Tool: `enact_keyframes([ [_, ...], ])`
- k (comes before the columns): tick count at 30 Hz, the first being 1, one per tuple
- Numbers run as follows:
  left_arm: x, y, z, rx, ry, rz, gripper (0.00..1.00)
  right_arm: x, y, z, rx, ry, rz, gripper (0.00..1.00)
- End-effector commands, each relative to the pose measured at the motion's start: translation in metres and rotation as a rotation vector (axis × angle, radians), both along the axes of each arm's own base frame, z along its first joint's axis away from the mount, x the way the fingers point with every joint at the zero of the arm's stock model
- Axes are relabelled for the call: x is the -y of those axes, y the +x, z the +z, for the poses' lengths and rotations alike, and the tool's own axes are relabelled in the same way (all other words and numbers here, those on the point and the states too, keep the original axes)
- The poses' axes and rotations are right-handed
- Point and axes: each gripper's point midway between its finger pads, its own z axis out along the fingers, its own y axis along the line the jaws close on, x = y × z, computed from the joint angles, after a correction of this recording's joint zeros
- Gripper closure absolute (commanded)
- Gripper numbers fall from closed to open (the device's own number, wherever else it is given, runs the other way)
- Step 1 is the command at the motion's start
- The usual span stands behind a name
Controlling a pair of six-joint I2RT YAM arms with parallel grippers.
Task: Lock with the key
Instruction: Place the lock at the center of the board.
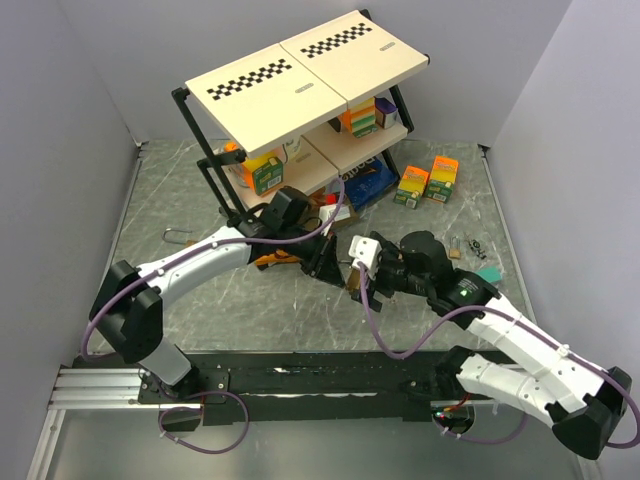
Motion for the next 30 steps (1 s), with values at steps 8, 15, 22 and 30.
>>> enact_keyframes([
  [8,0.017,-0.003,0.054,0.049,-0.172,-0.087,0.99,-0.01,0.016,0.004,0.099,-0.04,0.018,0.02],
  [15,0.015,-0.003,0.053,0.054,-0.164,-0.087,0.99,-0.012,0.018,0.003,0.089,-0.045,0.011,0.29],
  [22,0.011,0.004,0.052,0.069,-0.155,-0.062,0.86,-0.01,0.022,0.004,0.051,-0.031,-0.051,0.76],
  [30,-0.006,0.011,0.064,0.248,-0.186,-0.016,0.12,0.013,0.022,-0.017,-0.153,0.012,-0.249,1.0],
])
